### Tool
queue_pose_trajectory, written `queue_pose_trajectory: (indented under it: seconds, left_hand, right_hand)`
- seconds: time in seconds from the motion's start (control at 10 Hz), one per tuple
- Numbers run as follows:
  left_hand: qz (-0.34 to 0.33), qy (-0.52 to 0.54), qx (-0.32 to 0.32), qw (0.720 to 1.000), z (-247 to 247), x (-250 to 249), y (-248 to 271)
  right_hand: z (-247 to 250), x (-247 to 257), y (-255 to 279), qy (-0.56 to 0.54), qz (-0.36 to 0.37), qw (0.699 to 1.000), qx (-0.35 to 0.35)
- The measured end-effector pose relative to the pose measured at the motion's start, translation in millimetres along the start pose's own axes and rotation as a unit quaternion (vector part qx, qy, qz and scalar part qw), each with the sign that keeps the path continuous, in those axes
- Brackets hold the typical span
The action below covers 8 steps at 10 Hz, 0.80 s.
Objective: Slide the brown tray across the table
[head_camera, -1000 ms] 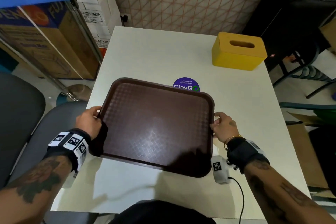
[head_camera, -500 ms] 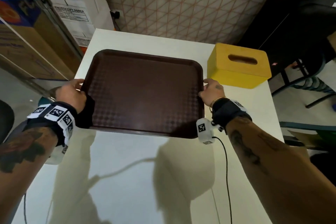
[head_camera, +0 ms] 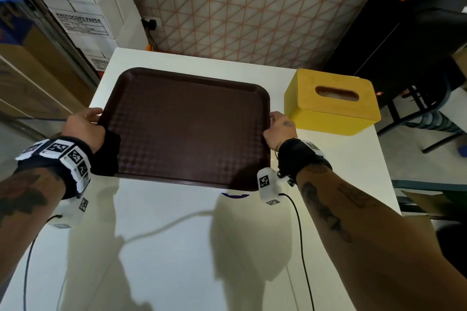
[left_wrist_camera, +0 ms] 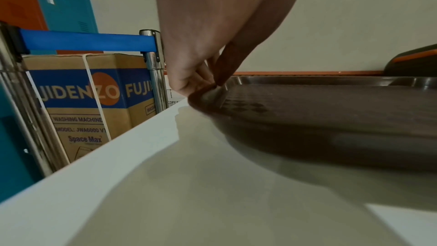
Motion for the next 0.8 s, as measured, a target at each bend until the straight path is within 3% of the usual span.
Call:
queue_pose_trajectory:
  seconds: [0.2,0.5,0.8]
  left_hand:
    - [0.029,0.063,0.007,0.998,-0.6,9.2,-3.4]
    - [0.047,0.033,-0.016,0.998,6.5,38.9,20.6]
    - [0.036,0.002,-0.012,0.999,17.1,33.7,19.7]
  right_hand:
    - [-1.0,-11.6,11.3,-0.066,-0.009,0.998,-0.012]
    - [-22.1,-35.4,43.8,-0.097,0.008,0.994,-0.054]
    - [-19.5,-27.0,45.4,-0.099,0.008,0.995,-0.016]
Point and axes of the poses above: each hand's wrist, its own y-axis away from the middle knuckle, its own z-axis out of the back of the hand, x = y × z, the point moved 2 cm from there along -y, towards the middle knuckle, and after that the axes turned 7 degrees about z, right-handed, at the moved point
